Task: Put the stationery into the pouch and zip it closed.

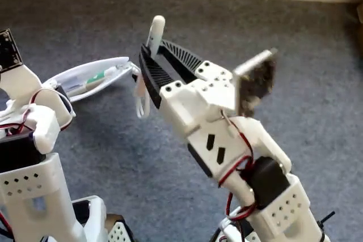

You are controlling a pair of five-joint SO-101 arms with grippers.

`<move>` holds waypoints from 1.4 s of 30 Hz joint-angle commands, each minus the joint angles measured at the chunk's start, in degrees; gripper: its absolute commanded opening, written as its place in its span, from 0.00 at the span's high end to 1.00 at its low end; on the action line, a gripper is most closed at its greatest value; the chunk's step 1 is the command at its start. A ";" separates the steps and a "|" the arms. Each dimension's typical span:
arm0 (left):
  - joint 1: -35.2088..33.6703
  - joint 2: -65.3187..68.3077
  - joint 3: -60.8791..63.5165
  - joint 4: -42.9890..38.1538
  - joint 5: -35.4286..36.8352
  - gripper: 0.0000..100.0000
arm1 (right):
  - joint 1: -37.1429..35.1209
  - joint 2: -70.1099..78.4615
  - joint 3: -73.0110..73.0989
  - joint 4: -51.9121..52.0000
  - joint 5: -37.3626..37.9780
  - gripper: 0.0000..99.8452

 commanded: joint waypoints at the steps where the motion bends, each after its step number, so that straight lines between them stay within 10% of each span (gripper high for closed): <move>1: 1.19 -1.19 -1.19 -2.20 0.70 0.99 | -3.03 -3.82 2.59 -13.05 0.53 1.00; 24: 1.19 -1.19 -1.19 -2.20 0.70 0.99 | -8.31 15.34 28.70 -71.25 7.91 1.00; 42: 1.19 -1.19 -1.19 -2.20 0.70 0.99 | -8.40 25.80 28.62 -72.92 9.23 0.94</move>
